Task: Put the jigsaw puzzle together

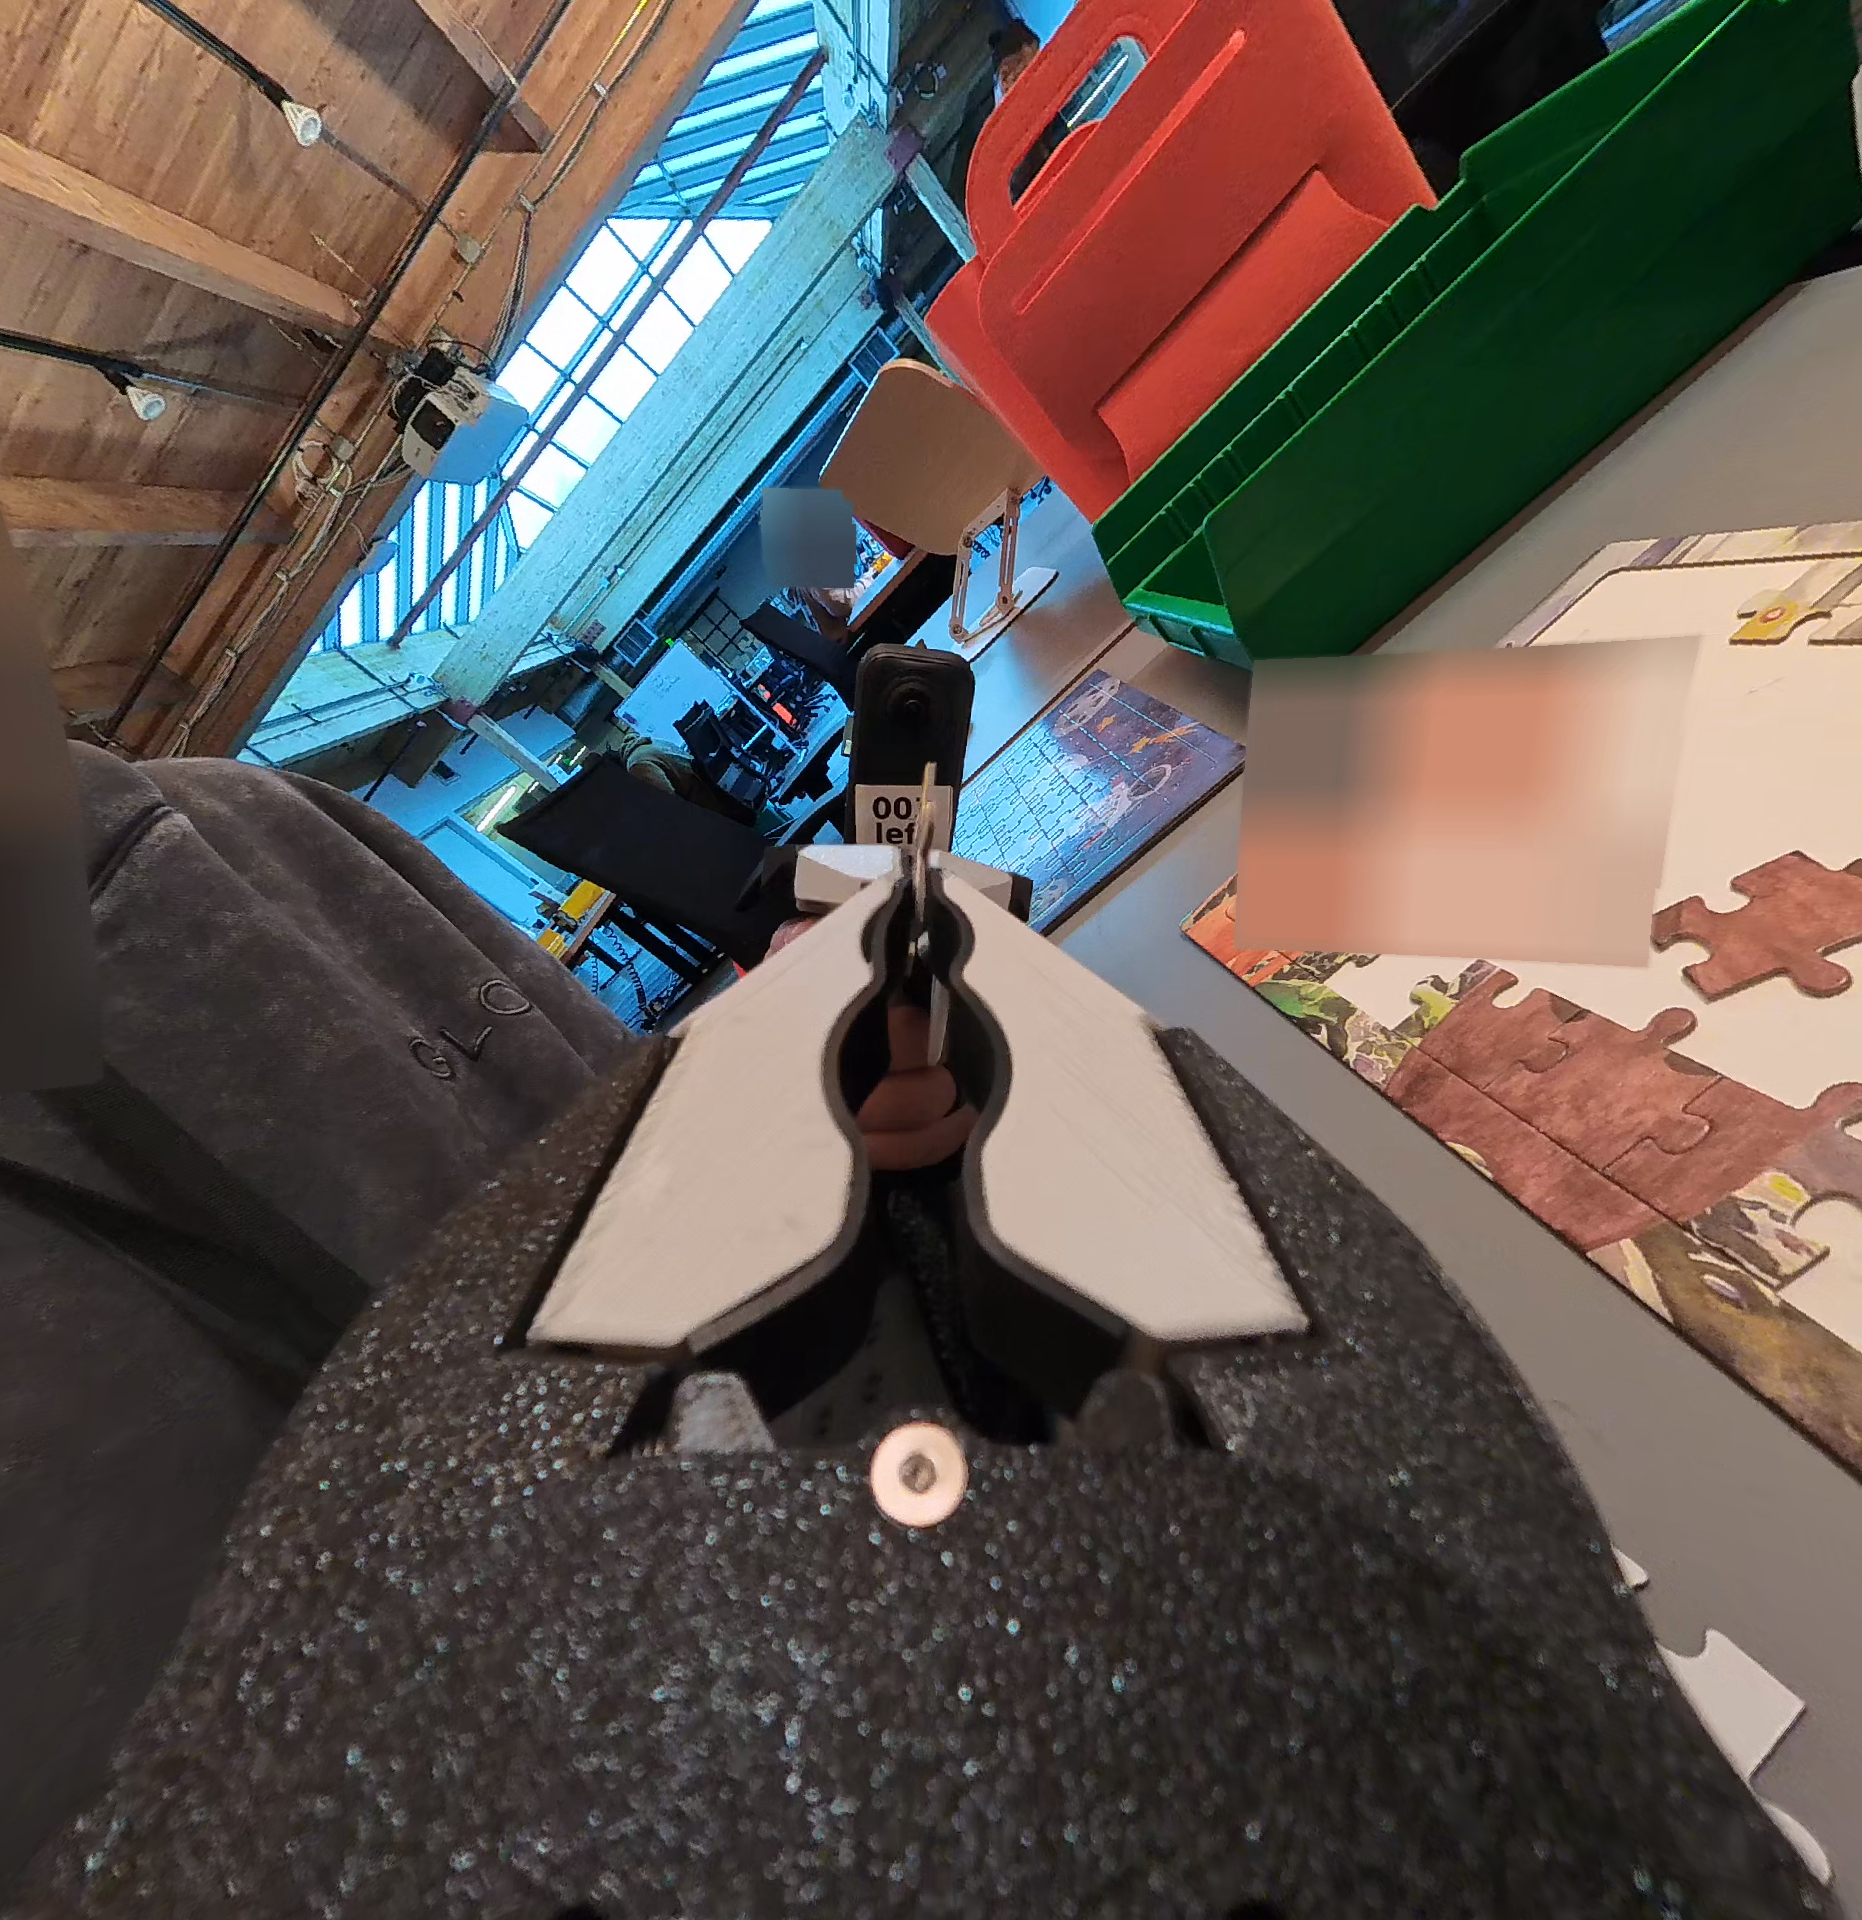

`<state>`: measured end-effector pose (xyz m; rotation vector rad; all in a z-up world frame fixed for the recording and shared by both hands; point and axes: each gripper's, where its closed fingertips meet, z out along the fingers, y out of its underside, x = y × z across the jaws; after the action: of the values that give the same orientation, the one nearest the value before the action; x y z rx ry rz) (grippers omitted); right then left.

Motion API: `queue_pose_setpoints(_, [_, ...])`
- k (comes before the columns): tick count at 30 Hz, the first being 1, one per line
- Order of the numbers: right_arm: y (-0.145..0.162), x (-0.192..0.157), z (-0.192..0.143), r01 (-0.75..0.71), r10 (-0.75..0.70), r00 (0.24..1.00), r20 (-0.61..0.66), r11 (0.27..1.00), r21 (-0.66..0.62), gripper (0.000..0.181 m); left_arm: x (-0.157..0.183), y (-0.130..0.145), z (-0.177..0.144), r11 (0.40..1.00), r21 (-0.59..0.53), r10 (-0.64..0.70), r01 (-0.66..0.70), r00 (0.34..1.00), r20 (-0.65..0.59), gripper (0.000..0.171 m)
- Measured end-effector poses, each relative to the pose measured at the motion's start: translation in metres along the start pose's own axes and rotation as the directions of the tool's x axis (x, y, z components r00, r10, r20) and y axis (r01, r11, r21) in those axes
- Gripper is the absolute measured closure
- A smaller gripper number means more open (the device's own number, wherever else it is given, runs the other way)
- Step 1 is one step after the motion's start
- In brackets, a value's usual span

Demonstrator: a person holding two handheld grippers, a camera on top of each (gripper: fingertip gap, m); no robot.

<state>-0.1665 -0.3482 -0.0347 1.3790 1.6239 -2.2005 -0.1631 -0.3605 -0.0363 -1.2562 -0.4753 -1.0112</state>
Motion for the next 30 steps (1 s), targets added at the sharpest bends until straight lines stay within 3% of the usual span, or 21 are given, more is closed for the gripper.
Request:
queue_pose_setpoints(15, [0.005,0.004,-0.002,0.014,-0.015,0.999,-0.031,0.999,-0.028,0.179,-0.003,-0.001,-0.001,1.0,0.006,-0.002,0.002,1.0,0.013,0.171])
queue_pose_setpoints(19, [-0.003,0.022,-0.017,0.111,-0.121,0.976,-0.179,0.992,-0.067,0.167,-0.004,-0.005,-0.002,1.0,0.023,0.009,-0.009,1.0,0.028,0.171])
queue_pose_setpoints(21, [-0.024,0.044,-0.035,0.17,-0.174,0.926,-0.334,0.985,-0.042,0.149,-0.004,-0.008,-0.004,0.999,0.038,-0.003,0.002,1.0,0.023,0.171])
queue_pose_setpoints(24, [-0.088,0.062,-0.072,0.275,-0.218,0.842,-0.494,0.96,0.045,0.146,-0.002,-0.009,-0.005,0.999,0.048,-0.007,0.006,1.0,0.007,0.171])
queue_pose_setpoints(27, [-0.156,0.09,-0.125,0.442,-0.262,0.656,-0.707,0.894,0.079,0.146,-0.003,-0.006,-0.003,1.0,0.03,0.0,0.0,1.0,0.015,0.171])
queue_pose_setpoints(30, [-0.176,0.128,-0.163,0.517,-0.256,0.508,-0.822,0.854,0.053,0.149,-0.006,-0.006,-0.003,0.999,0.032,0.005,-0.006,0.999,0.034,0.171])
